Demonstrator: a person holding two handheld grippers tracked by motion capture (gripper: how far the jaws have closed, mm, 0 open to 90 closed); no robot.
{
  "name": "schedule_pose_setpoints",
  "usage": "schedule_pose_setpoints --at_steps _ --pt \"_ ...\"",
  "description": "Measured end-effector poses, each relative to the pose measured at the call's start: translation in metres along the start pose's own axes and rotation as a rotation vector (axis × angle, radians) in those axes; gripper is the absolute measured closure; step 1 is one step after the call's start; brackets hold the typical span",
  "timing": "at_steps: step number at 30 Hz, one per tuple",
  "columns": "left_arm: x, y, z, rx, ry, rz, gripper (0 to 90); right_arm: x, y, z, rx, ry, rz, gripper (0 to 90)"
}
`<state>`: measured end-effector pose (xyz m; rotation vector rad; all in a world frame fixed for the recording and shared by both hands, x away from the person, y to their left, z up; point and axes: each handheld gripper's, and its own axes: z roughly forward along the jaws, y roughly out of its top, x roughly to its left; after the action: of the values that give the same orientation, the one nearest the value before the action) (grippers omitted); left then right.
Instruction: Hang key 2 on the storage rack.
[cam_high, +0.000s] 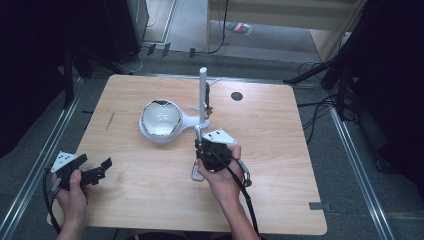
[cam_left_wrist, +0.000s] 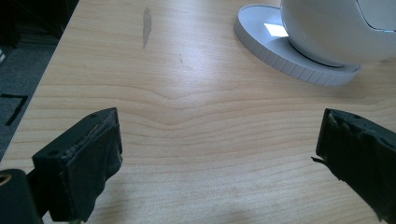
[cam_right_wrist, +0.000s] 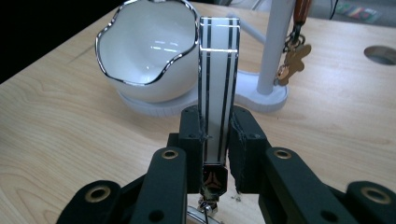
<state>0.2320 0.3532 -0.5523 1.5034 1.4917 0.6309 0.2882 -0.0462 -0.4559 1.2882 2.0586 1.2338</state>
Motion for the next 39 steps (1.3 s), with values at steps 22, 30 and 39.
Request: schedule_pose_setpoints --at_steps 22,30,39 --pt "0.000 0.000 0.000 -0.001 -0.002 -0.005 0.7 -0.029 0.030 -0.003 -0.183 0.153 -0.005 77.4" --pt "0.000 0.000 0.001 0.003 -0.005 -0.005 0.7 -0.052 0.036 0.011 -0.188 0.280 0.049 77.4" --pt "0.000 0.000 0.001 0.006 -0.005 0.000 0.7 -0.078 0.037 0.031 -0.125 0.374 0.160 77.3"
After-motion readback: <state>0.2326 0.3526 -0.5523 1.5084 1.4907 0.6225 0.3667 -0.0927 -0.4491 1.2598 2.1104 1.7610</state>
